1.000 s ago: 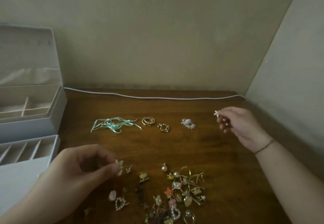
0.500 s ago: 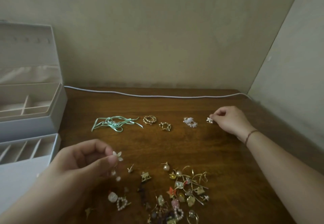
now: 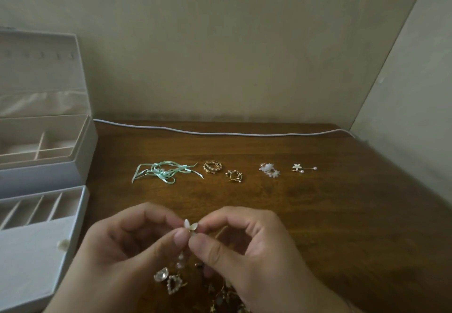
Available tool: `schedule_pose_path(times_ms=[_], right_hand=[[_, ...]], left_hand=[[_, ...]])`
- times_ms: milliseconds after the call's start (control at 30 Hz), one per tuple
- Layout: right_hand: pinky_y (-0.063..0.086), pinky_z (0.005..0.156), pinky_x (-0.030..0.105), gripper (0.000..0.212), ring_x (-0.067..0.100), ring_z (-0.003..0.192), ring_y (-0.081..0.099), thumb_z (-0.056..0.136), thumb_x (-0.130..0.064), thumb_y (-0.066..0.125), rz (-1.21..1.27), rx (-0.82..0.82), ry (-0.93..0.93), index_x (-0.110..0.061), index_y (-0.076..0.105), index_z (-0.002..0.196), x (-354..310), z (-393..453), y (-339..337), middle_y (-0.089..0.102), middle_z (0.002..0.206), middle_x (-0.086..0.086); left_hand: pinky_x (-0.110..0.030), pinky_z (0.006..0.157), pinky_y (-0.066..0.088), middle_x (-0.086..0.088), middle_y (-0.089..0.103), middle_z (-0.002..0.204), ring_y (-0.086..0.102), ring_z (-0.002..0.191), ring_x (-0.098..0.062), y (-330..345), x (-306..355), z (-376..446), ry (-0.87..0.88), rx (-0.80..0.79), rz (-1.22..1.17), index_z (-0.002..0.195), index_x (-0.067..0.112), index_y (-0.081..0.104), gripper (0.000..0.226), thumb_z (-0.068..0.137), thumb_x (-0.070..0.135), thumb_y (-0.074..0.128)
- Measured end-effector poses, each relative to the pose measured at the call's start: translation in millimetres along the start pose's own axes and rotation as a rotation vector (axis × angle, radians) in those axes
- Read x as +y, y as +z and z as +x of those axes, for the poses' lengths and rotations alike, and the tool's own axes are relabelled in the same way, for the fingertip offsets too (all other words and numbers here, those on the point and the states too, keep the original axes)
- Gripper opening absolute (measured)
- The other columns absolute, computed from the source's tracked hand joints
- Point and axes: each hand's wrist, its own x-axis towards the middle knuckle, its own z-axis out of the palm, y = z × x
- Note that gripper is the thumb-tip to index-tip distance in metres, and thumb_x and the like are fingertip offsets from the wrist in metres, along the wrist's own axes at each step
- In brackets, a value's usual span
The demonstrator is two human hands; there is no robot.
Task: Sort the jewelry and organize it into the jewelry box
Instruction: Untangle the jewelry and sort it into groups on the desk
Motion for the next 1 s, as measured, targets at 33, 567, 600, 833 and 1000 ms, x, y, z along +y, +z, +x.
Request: schedule_pose_path(times_ms=[33,567,600,833,1000], right_hand=[[0.048,0.061,0.021,0.007,0.005,0.064,0.064,0.082,-0.034,0.074,0.029,0.017,-0.025,-0.029,0.074,0.087,2,1,1,0.07,0.068,-0.009],[0.052,0.067,0.032,0.014,0.018,0.067,0.067,0.091,-0.024,0.063,-0.493,0.544,0.284,-0.019,0.072,0.081,66,56,-181,0.074,0.078,-0.003],[0.052,0.07,0.034,0.015,0.018,0.064,0.067,0.092,-0.024,0.063,-0.514,0.523,0.302,-0.019,0.071,0.081,70,57,-185,0.074,0.077,-0.002],[0.027,0.037,0.017,0.015,0.016,0.044,0.054,0.094,-0.025,0.061,-0.482,0.417,0.506,-0.014,0.068,0.087,87,86,-191,0.074,0.069,0.001],[0.026,0.032,0.015,0.014,0.013,0.034,0.045,0.093,-0.026,0.062,-0.509,0.432,0.549,-0.014,0.069,0.089,96,100,-192,0.071,0.07,0.005]], left_hand=[[-0.018,0.055,0.055,-0.024,0.07,0.065,0.07,0.055,-0.022,1,0,-1,0.007,0.004,-0.001,0.069,0.01,0.075,0.07,0.026,0.062,0.093],[-0.016,0.069,0.054,0.002,0.077,0.085,0.072,0.077,-0.012,-14,-11,5,0.11,-0.182,0.365,0.093,0.04,0.074,0.063,0.052,0.086,0.066],[-0.016,0.07,0.054,0.003,0.076,0.085,0.071,0.078,-0.011,-16,-11,5,0.127,-0.184,0.39,0.093,0.041,0.073,0.06,0.055,0.086,0.064],[-0.013,0.071,0.052,0.004,0.076,0.085,0.069,0.077,-0.01,-18,-11,8,0.193,-0.156,0.424,0.09,0.041,0.073,0.033,0.062,0.057,0.067],[-0.025,0.075,0.054,0.007,0.075,0.086,0.07,0.082,-0.01,-21,-11,9,0.177,-0.126,0.475,0.093,0.043,0.072,0.033,0.065,0.058,0.064]])
